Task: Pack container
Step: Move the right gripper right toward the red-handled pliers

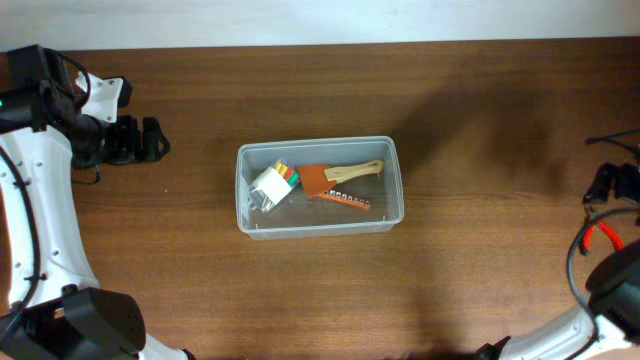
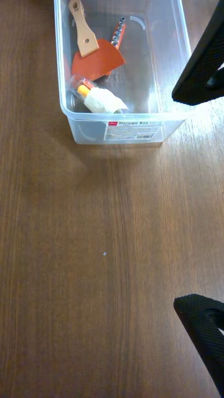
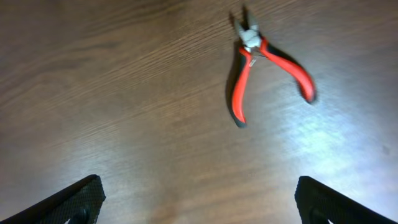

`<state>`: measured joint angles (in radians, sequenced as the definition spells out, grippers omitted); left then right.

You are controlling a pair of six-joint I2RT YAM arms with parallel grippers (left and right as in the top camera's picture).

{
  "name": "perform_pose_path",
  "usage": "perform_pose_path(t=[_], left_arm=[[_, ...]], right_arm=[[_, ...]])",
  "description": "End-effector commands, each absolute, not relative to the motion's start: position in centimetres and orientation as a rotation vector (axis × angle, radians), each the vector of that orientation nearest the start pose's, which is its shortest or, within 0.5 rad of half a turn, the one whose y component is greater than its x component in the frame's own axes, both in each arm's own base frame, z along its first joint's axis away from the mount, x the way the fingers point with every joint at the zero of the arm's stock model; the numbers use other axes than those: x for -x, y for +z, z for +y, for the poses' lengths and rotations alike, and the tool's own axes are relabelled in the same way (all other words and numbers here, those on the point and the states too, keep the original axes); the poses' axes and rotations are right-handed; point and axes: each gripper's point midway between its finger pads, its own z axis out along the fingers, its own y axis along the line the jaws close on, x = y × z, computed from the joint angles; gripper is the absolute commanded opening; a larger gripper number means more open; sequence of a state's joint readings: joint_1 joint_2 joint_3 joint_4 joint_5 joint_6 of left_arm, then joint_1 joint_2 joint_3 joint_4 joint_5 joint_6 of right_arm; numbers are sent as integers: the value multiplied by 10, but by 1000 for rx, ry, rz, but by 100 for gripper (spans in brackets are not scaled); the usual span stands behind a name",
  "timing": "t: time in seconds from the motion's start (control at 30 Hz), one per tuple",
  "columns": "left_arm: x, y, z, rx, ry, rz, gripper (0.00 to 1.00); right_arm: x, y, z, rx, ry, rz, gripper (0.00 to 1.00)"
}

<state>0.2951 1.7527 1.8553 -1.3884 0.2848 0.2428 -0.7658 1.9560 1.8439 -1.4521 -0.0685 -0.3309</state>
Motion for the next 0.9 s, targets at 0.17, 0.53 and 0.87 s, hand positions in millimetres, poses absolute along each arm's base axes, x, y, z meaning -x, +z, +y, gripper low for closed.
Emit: perform_pose_path(t=[0.17, 0.53, 0.87], left_arm=[[-374, 234, 63, 29, -292, 2760, 99], [-374, 234, 63, 29, -291, 2760, 99], [-374, 234, 63, 29, -292, 2760, 99]], right_arm=[[-267, 243, -237, -612, -168, 2711, 99], [-274, 148, -255, -590, -219, 2747, 99], [-268, 110, -259, -527, -202, 2891, 99]])
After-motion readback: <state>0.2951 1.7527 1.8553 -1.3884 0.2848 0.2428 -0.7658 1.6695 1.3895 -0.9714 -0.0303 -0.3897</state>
